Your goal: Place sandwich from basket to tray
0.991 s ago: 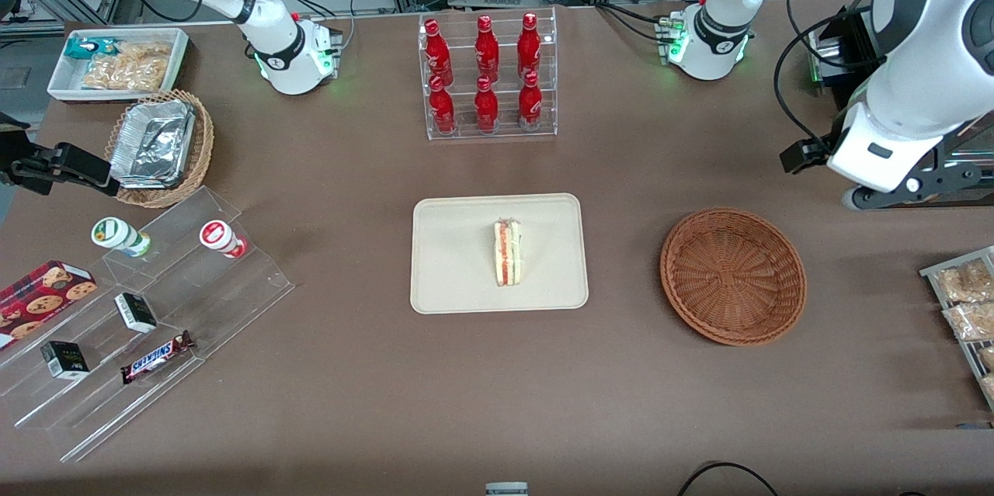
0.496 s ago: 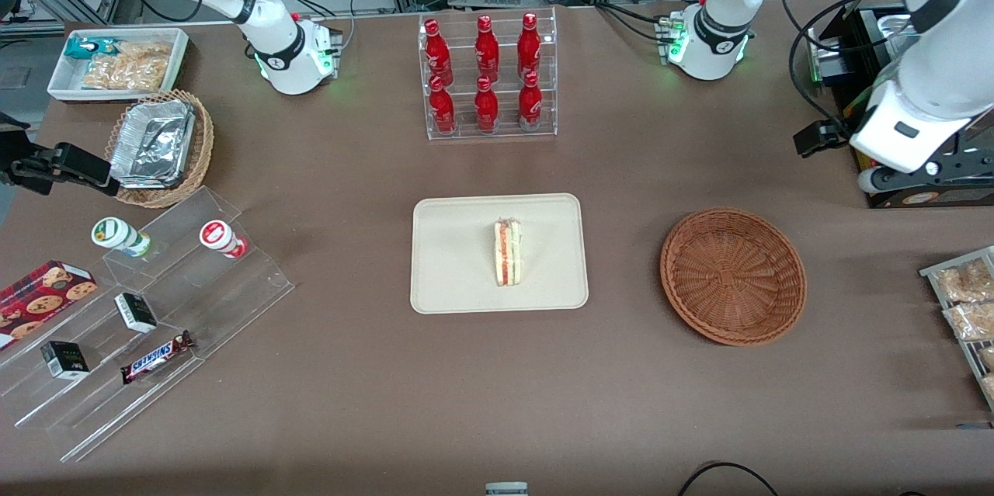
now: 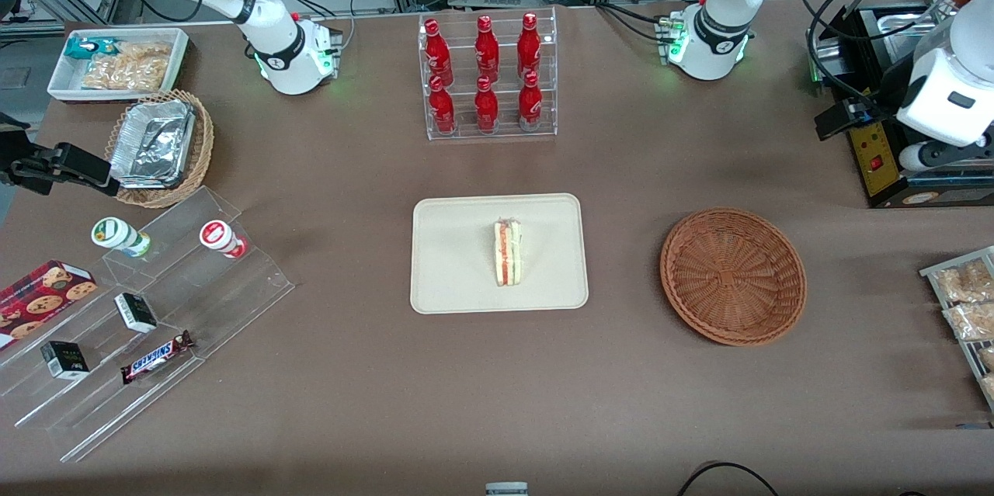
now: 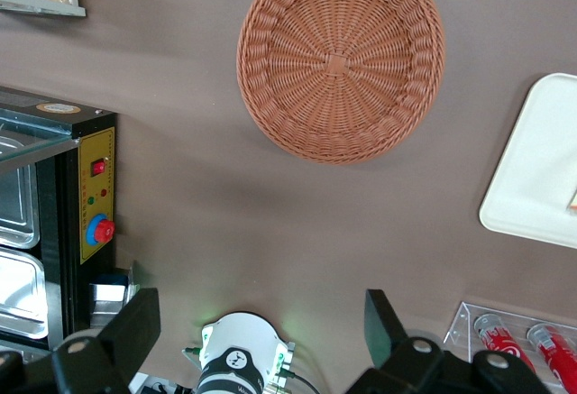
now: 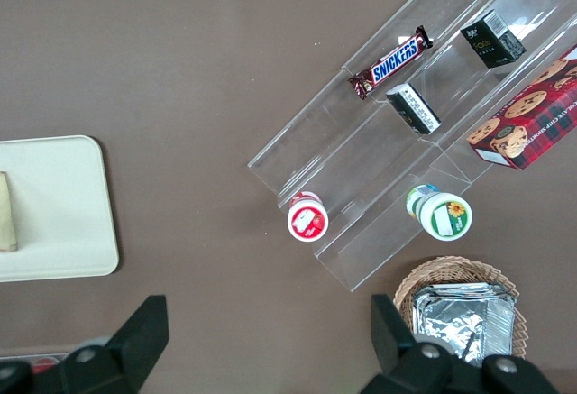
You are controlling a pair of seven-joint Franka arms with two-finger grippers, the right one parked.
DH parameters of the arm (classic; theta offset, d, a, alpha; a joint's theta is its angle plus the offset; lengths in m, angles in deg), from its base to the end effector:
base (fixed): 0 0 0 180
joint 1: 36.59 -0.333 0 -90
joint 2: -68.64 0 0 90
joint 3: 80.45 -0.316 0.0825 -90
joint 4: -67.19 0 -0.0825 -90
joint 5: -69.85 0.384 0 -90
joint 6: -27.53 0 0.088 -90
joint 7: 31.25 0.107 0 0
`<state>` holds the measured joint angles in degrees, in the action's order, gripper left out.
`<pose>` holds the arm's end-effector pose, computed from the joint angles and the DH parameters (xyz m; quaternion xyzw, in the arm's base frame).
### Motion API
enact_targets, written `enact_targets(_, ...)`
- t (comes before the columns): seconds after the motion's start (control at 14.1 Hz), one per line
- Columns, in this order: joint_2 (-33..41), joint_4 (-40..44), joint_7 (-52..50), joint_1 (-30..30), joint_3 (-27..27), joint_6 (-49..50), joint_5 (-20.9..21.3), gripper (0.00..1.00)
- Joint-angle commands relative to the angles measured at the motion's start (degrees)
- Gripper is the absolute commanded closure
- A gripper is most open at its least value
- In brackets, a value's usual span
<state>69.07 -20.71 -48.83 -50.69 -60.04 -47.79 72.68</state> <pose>0.5212 -0.0521 0.6258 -0.9888 -0.1014 0.0984 0.0471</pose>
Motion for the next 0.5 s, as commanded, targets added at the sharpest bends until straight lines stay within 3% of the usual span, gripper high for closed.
enact_targets(0.0, 1.5, -0.3, 3.8, -0.1, 0.1, 1.1, -0.5, 0.0)
enact_targets(0.42, 1.0, -0.1, 3.0, -0.2, 0.0, 1.7, -0.8, 0.0)
